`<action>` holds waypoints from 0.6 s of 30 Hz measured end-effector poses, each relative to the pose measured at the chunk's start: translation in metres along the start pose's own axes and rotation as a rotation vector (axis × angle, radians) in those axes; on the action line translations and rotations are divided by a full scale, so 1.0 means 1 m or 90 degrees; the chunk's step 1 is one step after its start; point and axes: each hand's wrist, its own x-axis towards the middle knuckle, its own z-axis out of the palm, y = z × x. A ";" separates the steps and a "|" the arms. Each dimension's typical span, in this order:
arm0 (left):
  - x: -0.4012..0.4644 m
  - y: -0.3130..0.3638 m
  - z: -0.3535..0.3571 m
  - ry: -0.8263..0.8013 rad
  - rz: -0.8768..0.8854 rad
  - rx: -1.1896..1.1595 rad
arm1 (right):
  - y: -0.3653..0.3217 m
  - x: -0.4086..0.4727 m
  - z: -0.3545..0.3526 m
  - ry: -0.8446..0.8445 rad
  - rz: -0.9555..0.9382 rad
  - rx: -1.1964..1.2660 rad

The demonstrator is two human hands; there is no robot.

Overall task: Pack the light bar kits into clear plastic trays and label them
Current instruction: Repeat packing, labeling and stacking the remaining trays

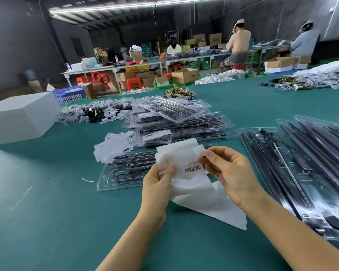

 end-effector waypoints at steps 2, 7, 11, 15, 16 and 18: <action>0.002 -0.001 -0.001 0.028 0.012 -0.003 | -0.004 0.002 -0.002 0.005 0.005 0.053; 0.006 0.002 -0.008 0.153 0.142 0.028 | -0.006 0.008 -0.009 0.035 -0.042 0.020; 0.006 0.002 -0.014 0.212 0.394 0.322 | -0.005 0.009 -0.012 0.049 -0.076 -0.021; 0.006 -0.007 -0.013 0.041 0.497 0.592 | -0.014 0.012 -0.016 0.105 -0.135 -0.014; 0.005 -0.008 -0.012 -0.028 0.478 0.627 | -0.017 0.013 -0.018 0.127 -0.146 -0.008; 0.002 -0.010 -0.010 -0.145 0.431 0.684 | -0.021 0.016 -0.022 0.162 -0.148 -0.009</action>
